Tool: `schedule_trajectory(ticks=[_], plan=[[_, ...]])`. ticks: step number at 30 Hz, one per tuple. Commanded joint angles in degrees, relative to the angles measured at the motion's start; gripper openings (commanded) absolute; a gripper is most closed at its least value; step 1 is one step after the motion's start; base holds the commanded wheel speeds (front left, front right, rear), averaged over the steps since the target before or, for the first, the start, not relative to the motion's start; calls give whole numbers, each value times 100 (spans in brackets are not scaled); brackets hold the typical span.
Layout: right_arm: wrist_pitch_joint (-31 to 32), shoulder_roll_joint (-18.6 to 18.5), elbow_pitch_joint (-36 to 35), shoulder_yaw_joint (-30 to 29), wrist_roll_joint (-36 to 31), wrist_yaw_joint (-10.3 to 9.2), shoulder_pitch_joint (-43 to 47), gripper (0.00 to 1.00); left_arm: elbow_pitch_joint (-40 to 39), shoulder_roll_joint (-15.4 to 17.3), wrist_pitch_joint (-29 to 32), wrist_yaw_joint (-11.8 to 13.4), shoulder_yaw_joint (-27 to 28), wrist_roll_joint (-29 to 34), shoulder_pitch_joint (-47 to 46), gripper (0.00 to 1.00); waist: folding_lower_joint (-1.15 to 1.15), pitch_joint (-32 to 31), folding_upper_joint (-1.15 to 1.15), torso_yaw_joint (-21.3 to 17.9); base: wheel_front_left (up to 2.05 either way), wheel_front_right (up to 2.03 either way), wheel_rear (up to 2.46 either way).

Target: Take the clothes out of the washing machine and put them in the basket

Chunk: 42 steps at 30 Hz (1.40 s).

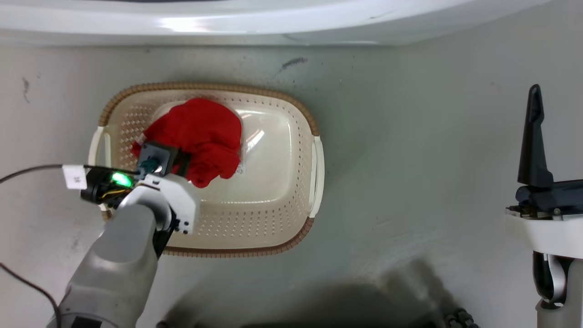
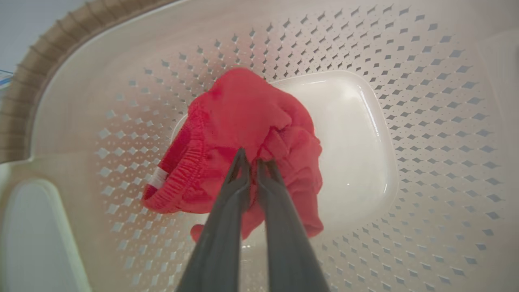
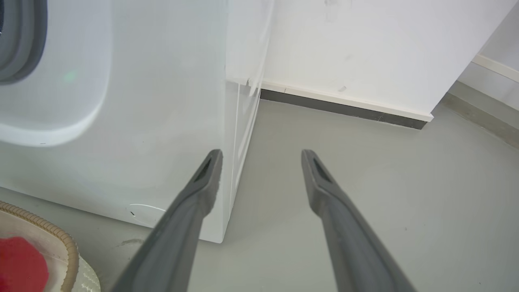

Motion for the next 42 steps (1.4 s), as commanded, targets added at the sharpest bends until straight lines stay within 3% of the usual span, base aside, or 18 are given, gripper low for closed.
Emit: schedule_trajectory(ticks=[1, 12, 13, 14, 25, 30, 42], plan=[[-14, 3, -71, -15, -36, -6, -34, 100, 93, -40, -15, 7, 3, -8, -159, 0, -1, 206, 0, -6, 0, 0, 0], [-14, 1, -268, -113, -129, -6, 16, 100, 675, -378, -15, 7, -37, -163, -450, 0, -1, 356, 0, 61, 0, 0, 0], [-14, 2, -272, -134, -104, -6, 21, 100, 689, -407, -15, 10, -8, -183, -451, 45, -1, 327, 0, 84, 0, 0, 0], [-14, 4, -251, -139, -105, -6, 34, 100, 710, -431, -15, 11, 16, -213, -432, 100, -1, 286, 0, 104, 0, 0, 0], [-14, 2, 193, 111, -79, -6, -32, 100, 209, -319, -15, 88, 194, -221, 246, 100, -1, -670, 0, 180, 0, 0, 0], [-13, 2, 461, 125, 54, -6, 15, 100, -812, -149, -14, 251, 461, -97, 875, 100, -1, -1286, 0, 154, 0, 0, 0], [-13, 1, 949, 302, 254, -6, 320, 100, -2818, -220, -15, 174, 1296, 117, 2166, 100, -1, -2474, 0, 129, 0, 0, 0]])
